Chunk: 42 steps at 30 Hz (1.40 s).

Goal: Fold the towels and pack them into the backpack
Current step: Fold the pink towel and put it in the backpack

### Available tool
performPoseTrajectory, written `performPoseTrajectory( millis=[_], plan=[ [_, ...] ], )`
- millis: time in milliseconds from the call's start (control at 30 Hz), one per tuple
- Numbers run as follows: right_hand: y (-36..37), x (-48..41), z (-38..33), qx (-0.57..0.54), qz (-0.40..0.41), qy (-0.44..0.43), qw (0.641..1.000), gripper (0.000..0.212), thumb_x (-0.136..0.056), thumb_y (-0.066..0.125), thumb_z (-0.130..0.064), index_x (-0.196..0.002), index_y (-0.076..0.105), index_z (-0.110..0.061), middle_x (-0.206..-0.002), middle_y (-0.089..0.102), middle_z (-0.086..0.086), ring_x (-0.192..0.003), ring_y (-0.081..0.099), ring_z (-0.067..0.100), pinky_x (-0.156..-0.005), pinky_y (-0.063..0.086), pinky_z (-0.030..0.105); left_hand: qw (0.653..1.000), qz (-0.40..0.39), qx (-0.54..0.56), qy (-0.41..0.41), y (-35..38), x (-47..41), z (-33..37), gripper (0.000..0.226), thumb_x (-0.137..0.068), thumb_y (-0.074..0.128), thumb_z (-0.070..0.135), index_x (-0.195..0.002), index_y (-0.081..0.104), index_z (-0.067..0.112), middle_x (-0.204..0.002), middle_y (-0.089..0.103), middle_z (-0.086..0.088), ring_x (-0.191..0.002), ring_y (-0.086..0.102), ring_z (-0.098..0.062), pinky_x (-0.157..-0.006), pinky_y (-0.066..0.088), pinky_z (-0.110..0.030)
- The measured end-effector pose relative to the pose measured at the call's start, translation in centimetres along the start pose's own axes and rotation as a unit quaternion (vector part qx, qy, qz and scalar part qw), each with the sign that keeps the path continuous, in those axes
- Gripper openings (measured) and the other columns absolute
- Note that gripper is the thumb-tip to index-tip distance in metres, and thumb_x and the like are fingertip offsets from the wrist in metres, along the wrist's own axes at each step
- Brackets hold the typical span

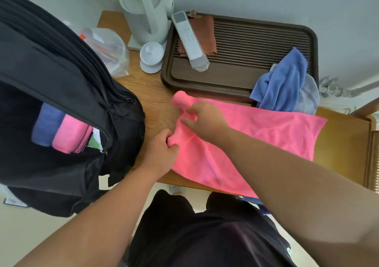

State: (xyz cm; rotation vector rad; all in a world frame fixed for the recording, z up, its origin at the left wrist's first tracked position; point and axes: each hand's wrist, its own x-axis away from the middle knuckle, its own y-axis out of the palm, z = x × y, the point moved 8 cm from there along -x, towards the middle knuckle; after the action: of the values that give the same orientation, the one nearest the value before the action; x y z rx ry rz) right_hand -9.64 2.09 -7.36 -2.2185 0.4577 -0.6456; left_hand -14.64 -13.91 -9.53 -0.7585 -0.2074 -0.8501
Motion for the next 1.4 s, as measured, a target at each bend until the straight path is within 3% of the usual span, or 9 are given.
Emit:
performPoseTrajectory(
  millis=[133,333,500,567,700,833,1000,1200,1400],
  plan=[
    [-3.9,1.9,5.4,-0.188,0.141,0.166,0.958,0.015,-0.071,0.081,-0.026,-0.077,0.068,-0.024,-0.079,0.064,-0.012,-0.074,0.059,0.01,-0.068,0.044,0.027,0.999,-0.017,-0.037,0.005,0.6,0.4,-0.2,0.019,-0.08,0.055,-0.004,-0.083,0.044,0.011,-0.068,0.045,0.0,-0.06,0.039,-0.014,-0.05,0.029,-0.024],
    [-1.9,3.4,10.1,-0.366,0.094,0.308,0.873,0.022,-0.088,0.057,-0.009,-0.108,0.057,-0.016,-0.09,0.067,0.009,-0.066,0.066,0.023,-0.067,0.062,0.046,0.978,-0.179,-0.105,-0.023,4.4,1.0,-0.9,0.064,-0.083,0.051,0.0,-0.135,0.047,0.038,-0.108,0.064,0.01,-0.082,0.061,-0.009,-0.06,0.048,-0.023],
    [-0.8,2.8,11.2,-0.333,0.034,0.304,0.892,0.018,-0.098,0.061,-0.021,-0.084,0.062,-0.01,-0.073,0.066,0.011,-0.068,0.069,0.029,-0.075,0.061,0.051,0.973,-0.176,-0.151,-0.007,5.4,1.3,-1.6,0.005,-0.077,0.059,0.015,-0.077,0.057,0.019,-0.085,0.06,-0.001,-0.08,0.061,-0.026,-0.068,0.049,-0.04],
    [-0.6,2.8,11.1,-0.332,0.022,0.306,0.892,0.016,-0.098,0.059,-0.023,-0.086,0.06,-0.012,-0.081,0.067,0.013,-0.074,0.07,0.031,-0.076,0.061,0.047,0.976,-0.172,-0.135,-0.002,5.5,1.5,-1.5,0.018,-0.073,0.065,0.019,-0.066,0.049,0.018,-0.083,0.051,0.0,-0.073,0.054,-0.021,-0.063,0.043,-0.034],
    [-0.4,2.4,9.8,-0.41,0.029,0.308,0.858,0.012,-0.097,0.057,-0.026,-0.091,0.057,-0.016,-0.09,0.065,0.011,-0.082,0.067,0.026,-0.075,0.06,0.042,0.989,-0.135,-0.057,-0.023,4.2,1.8,-1.5,0.018,-0.07,0.062,0.012,-0.061,0.047,0.014,-0.062,0.046,0.004,-0.055,0.043,-0.014,-0.052,0.038,-0.034],
    [-0.7,-0.1,5.3,-0.407,0.009,0.226,0.885,0.021,-0.094,0.061,-0.04,-0.089,0.061,-0.019,-0.095,0.066,0.009,-0.094,0.066,0.025,-0.086,0.057,0.045,0.959,-0.107,-0.255,0.062,1.9,2.5,-0.6,0.024,-0.079,0.062,0.011,-0.076,0.039,0.018,-0.063,0.041,0.006,-0.054,0.036,-0.013,-0.05,0.024,-0.03],
    [1.1,-3.1,-0.7,-0.38,-0.028,0.172,0.909,0.036,-0.097,0.053,-0.05,-0.096,0.061,-0.015,-0.098,0.068,0.01,-0.102,0.068,0.032,-0.087,0.058,0.053,0.937,-0.069,-0.339,0.048,-0.5,3.5,-1.9,0.035,-0.082,0.06,0.016,-0.114,0.047,0.022,-0.077,0.053,0.006,-0.072,0.054,-0.021,-0.06,0.041,-0.033],
    [3.4,-4.9,-4.0,-0.406,-0.05,0.162,0.898,0.033,-0.102,0.046,-0.046,-0.1,0.057,-0.016,-0.107,0.067,0.014,-0.102,0.067,0.033,-0.09,0.056,0.055,0.935,-0.043,-0.349,0.052,-1.9,4.4,-2.8,0.032,-0.083,0.058,0.015,-0.067,0.03,0.022,-0.066,0.039,0.004,-0.062,0.044,-0.023,-0.057,0.031,-0.031],
    [1.8,-4.1,-0.9,-0.374,0.016,0.183,0.909,0.039,-0.1,0.046,-0.051,-0.095,0.056,-0.015,-0.086,0.06,0.006,-0.078,0.057,0.022,-0.067,0.049,0.039,0.967,-0.109,-0.219,0.068,-0.2,4.2,-1.1,0.047,-0.085,0.067,0.025,-0.059,0.029,0.014,-0.058,0.033,-0.001,-0.054,0.031,-0.019,-0.05,0.022,-0.033]
  ],
)
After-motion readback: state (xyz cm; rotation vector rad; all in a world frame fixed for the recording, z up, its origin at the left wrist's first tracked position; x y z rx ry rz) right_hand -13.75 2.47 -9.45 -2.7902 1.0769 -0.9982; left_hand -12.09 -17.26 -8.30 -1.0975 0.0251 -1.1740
